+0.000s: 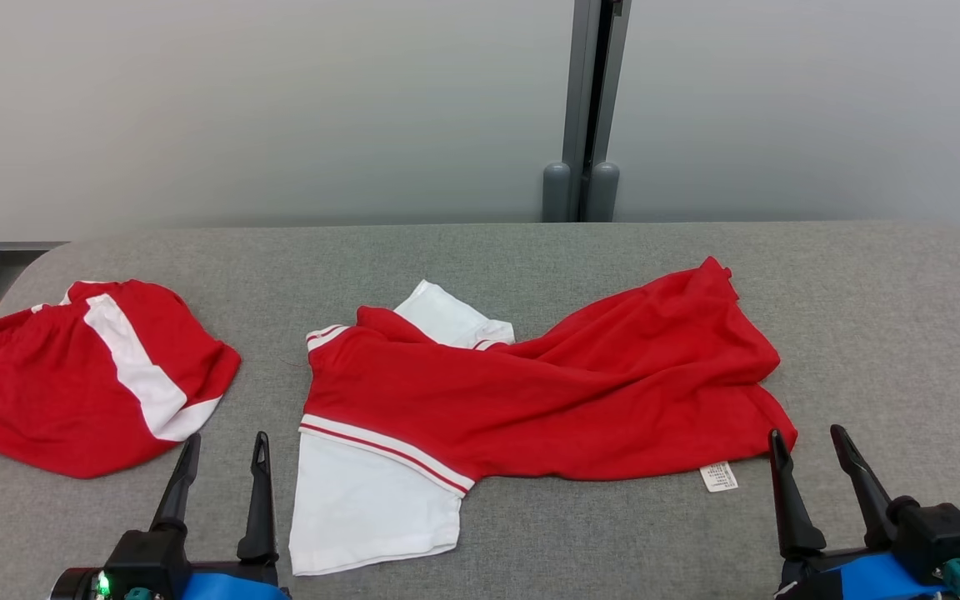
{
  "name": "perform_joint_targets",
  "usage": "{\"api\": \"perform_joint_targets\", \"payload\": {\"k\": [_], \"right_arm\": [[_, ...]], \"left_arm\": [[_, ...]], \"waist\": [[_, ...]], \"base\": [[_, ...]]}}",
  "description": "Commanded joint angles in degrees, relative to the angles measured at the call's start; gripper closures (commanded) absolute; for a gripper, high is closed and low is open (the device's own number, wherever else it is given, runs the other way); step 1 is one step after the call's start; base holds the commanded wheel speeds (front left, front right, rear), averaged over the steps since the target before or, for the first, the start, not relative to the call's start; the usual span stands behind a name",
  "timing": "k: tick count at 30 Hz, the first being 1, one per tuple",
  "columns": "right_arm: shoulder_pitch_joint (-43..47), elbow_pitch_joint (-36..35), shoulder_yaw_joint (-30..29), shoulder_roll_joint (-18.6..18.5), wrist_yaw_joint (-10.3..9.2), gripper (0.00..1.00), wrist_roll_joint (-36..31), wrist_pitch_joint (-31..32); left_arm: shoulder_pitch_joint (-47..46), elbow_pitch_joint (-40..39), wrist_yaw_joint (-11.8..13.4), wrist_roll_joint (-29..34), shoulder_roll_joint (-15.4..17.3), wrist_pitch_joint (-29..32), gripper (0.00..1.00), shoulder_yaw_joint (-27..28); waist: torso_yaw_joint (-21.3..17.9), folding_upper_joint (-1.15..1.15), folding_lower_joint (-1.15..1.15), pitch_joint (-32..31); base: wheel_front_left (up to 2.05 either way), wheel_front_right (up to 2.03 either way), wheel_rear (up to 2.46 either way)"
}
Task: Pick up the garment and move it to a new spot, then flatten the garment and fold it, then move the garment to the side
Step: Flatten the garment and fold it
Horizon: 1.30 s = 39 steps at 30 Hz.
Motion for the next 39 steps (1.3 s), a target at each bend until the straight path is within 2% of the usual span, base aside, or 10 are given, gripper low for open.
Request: {"api": "perform_joint_targets", "payload": {"k": [1,12,17,29,39], "right_arm": [[0.4,0.2,0.0,0.1,0.01,0.00,0.5,-0.2],[0.0,0.8,0.2,0.1,0.01,0.00,0.9,-0.2],[-0.3,2.1,0.1,0.1,0.01,0.00,1.2,0.0],[-2.5,10.5,-0.5,0.1,0.01,0.00,1.5,-0.2],[-3.8,10.9,0.1,0.1,0.01,0.00,1.9,-0.2]], "left_arm": [[0.4,0.0,0.1,0.5,0.0,0.0,0.00,0.1],[0.0,0.5,0.1,0.2,0.0,0.0,0.00,0.1],[-0.3,2.6,-0.1,-1.2,0.0,0.0,0.00,-1.6],[-1.5,15.6,-0.3,-5.6,0.0,0.0,0.00,-6.0],[-3.5,24.6,-0.6,-10.5,0.0,0.0,0.00,-7.5]], "waist": [[0.1,0.00,0.00,0.0],[0.3,0.00,0.00,0.3],[0.3,0.00,0.00,0.8],[-0.3,0.00,0.00,2.7],[-1.0,0.00,0.00,3.5]], "base": [[0.00,0.00,0.00],[0.00,0.00,0.00],[0.00,0.00,0.00],[0.00,0.00,0.00],[0.00,0.00,0.00]]}}
